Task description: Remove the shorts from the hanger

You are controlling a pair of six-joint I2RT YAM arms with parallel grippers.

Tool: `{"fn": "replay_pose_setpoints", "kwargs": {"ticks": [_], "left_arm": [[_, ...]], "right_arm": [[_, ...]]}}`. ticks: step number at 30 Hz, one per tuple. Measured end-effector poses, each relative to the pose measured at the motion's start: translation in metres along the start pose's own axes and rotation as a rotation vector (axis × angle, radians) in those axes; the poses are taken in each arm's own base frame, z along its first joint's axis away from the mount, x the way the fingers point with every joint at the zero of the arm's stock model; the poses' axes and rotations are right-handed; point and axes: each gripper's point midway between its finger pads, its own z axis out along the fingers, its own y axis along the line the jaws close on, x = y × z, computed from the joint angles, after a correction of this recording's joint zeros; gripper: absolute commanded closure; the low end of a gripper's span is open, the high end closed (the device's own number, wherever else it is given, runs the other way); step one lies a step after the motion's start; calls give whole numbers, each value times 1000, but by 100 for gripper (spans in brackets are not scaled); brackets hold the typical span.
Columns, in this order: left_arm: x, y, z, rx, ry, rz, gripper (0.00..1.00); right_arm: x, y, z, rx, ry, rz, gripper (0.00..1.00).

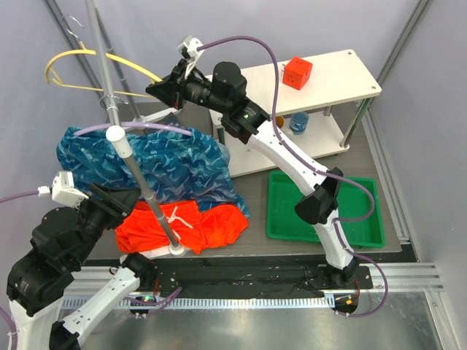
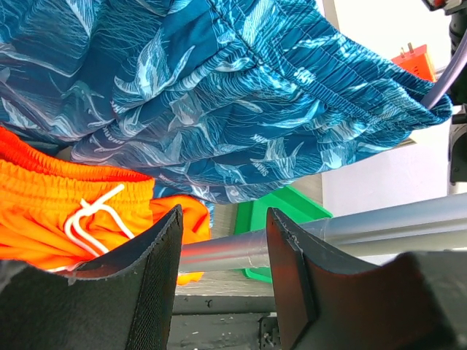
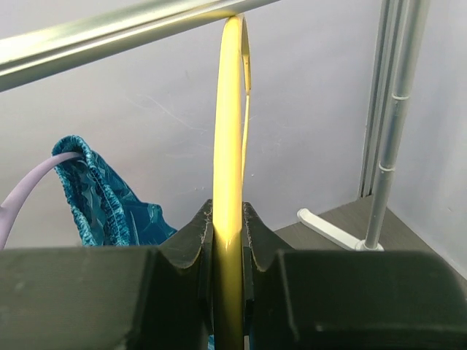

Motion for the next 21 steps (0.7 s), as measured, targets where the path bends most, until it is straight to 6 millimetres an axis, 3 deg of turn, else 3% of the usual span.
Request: {"fn": "replay_pose_setpoints", "kwargs": {"ticks": [9,21], "left_arm": [[1,0,2,-8,5,9,51],[1,3,4,-17,-4,-4,53]], "right_arm": [[0,-7,0,34,-6,41,99],[-1,-34,-10,68,-5,102,99]]}}
